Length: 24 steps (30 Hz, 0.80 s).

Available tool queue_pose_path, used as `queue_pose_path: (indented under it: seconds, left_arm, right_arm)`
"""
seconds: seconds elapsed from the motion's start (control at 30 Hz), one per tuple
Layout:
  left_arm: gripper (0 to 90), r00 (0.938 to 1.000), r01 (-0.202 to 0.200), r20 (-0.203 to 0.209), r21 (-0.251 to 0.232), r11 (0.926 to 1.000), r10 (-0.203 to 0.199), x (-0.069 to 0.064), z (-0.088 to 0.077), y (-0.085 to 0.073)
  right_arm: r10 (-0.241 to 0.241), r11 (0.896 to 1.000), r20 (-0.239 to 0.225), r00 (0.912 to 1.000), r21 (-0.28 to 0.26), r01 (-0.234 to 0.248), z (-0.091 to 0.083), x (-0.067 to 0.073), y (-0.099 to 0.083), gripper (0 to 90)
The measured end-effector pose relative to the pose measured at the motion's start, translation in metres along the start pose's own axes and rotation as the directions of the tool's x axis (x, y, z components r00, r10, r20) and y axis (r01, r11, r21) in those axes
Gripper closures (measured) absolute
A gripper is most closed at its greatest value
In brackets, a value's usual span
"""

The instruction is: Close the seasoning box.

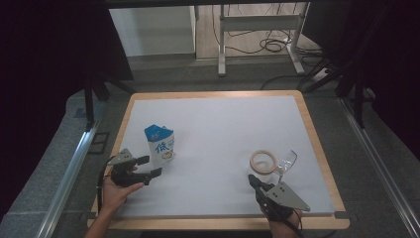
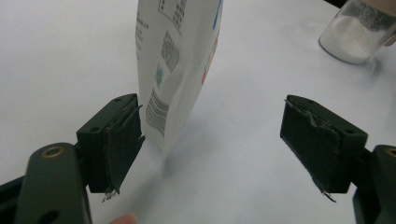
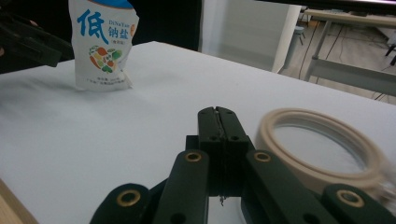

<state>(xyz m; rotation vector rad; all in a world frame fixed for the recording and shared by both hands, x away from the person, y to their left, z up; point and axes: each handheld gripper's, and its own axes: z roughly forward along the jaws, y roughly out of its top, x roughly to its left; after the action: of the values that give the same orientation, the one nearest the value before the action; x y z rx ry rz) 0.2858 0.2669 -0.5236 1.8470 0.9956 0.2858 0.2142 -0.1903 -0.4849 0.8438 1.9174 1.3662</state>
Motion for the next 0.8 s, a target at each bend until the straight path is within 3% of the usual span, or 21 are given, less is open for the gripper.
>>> queue_pose_path:
  seconds: [0.43, 0.6, 0.8]
  left_arm:
    - [21.1, 0.9998, -0.014, 0.013, 0.029, 0.9995, 0.014, -0.001, 0.004, -0.006]
    - [21.1, 0.9998, -0.013, 0.016, 0.033, 0.9994, 0.013, -0.001, 0.006, -0.007]
    - [21.0, 0.9995, -0.029, 0.009, 0.042, 0.9987, 0.028, -0.004, 0.01, -0.008]
  right_arm:
    - [0.049, 0.999, 0.095, 0.9943, -0.026, -0.047, -0.05, -0.041, -0.002, 90.0]
    - [0.077, 0.997, 0.135, 0.9879, -0.027, -0.074, -0.055, -0.057, -0.004, 90.0]
    - [0.092, 0.996, 0.157, 0.9834, -0.022, -0.09, -0.054, -0.067, -0.004, 90.0]
